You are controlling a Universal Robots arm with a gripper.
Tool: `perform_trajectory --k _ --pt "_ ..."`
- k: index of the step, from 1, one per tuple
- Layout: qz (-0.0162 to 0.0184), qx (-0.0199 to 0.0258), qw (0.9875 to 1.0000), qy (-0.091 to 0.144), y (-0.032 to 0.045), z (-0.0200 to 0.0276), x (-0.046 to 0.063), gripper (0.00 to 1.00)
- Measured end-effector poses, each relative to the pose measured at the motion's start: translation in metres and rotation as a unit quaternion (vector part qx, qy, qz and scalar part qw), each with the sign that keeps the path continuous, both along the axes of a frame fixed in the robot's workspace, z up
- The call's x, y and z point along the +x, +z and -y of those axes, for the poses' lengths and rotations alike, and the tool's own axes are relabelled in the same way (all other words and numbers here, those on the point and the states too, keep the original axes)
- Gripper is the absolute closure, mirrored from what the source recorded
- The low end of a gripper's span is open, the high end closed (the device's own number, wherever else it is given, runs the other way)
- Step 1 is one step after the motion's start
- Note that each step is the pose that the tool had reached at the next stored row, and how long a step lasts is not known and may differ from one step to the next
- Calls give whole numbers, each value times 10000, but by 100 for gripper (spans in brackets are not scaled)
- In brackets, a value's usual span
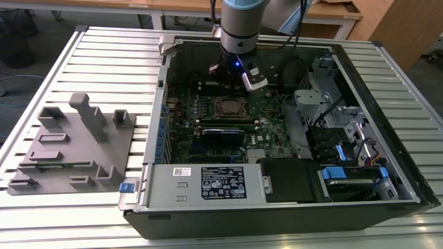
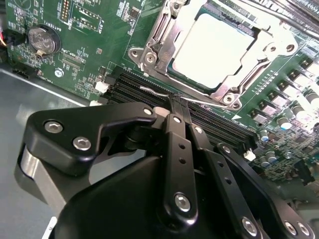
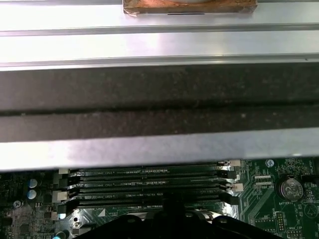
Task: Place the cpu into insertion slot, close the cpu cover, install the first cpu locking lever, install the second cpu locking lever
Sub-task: 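Install the first cpu locking lever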
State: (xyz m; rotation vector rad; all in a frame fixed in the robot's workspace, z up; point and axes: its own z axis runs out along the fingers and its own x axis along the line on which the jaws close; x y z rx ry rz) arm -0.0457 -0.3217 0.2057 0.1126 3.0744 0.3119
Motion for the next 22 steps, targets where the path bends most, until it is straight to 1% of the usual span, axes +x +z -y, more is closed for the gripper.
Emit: perform_trajectory --k 4,9,17,22 --pt "-1 -1 9999 -171 -5 0 3 89" --pt "0 -1 9994 -358 -11 0 4 89" --pt "1 1 9992 -409 -14 -1 4 89" --pt "0 0 9991 -422 -14 -10 3 89"
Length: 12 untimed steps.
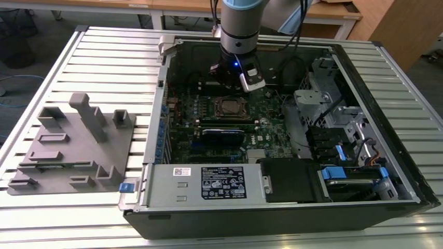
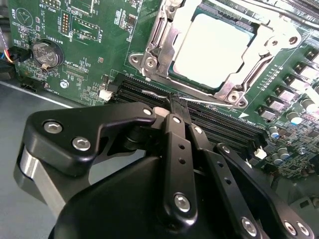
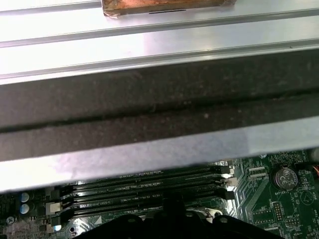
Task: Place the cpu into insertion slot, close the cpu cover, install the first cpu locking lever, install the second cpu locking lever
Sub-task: 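Install the first cpu locking lever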
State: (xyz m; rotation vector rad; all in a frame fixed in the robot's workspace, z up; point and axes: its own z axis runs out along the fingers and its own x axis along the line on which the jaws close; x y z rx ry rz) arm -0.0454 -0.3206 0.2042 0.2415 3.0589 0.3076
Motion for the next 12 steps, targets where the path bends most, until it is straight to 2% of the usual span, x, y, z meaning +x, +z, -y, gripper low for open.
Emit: perform_trajectory --k 9,12 --pt "0 -10 9998 -177 -13 -12 0 89" --pt "0 -32 9997 -231 -16 -23 0 89"
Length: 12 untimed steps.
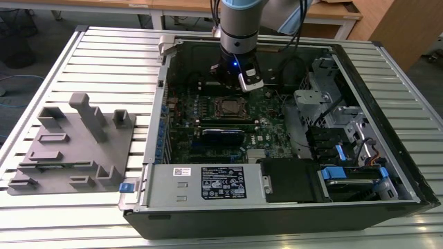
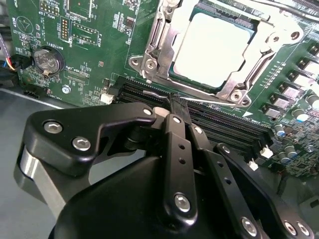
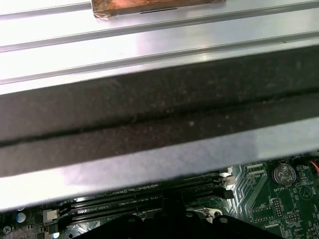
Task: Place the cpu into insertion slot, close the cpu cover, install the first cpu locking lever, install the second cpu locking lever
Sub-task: 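Install the first cpu locking lever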
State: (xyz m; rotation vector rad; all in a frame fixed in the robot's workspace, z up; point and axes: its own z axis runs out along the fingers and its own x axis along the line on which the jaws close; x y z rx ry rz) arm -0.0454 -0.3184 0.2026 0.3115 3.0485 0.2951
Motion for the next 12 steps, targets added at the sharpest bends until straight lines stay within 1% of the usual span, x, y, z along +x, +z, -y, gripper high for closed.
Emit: perform_trajectory --k 5,8,12 --pt "0 -13 10000 -60 -3 -27 -3 89" --pt "1 -24 10000 -83 -6 -33 -4 89" --pt "0 -69 9999 -142 -12 -33 -4 89"
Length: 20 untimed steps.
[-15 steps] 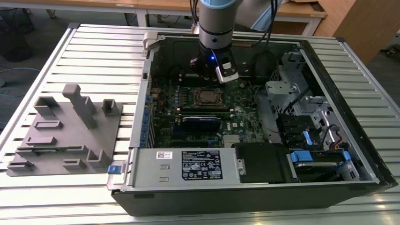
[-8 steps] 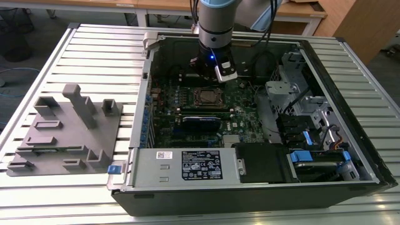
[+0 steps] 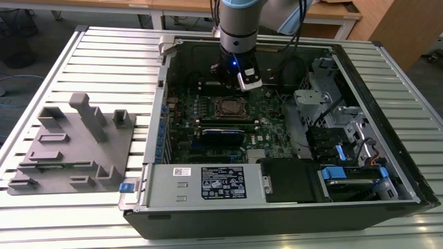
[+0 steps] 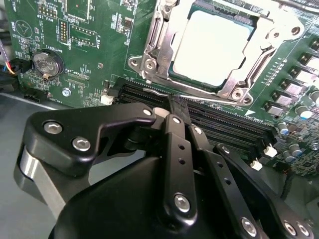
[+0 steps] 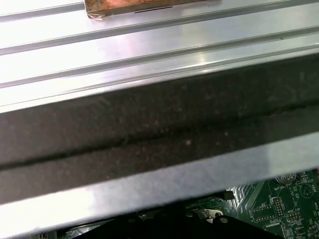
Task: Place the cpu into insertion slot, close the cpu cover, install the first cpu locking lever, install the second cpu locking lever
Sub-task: 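Install the first cpu locking lever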
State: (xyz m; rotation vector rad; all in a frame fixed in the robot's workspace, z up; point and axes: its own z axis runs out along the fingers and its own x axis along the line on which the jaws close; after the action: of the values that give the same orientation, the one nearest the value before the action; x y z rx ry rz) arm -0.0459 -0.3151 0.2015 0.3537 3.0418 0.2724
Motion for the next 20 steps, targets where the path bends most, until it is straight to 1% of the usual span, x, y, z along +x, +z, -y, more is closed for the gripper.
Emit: perform_trajectory --k 10,16,20 --pt "2 -121 9998 -169 -19 -4 0 89" --pt "2 -131 9997 -197 -19 -48 -8 89" --pt "3 -135 9996 -238 -21 -51 -8 89"
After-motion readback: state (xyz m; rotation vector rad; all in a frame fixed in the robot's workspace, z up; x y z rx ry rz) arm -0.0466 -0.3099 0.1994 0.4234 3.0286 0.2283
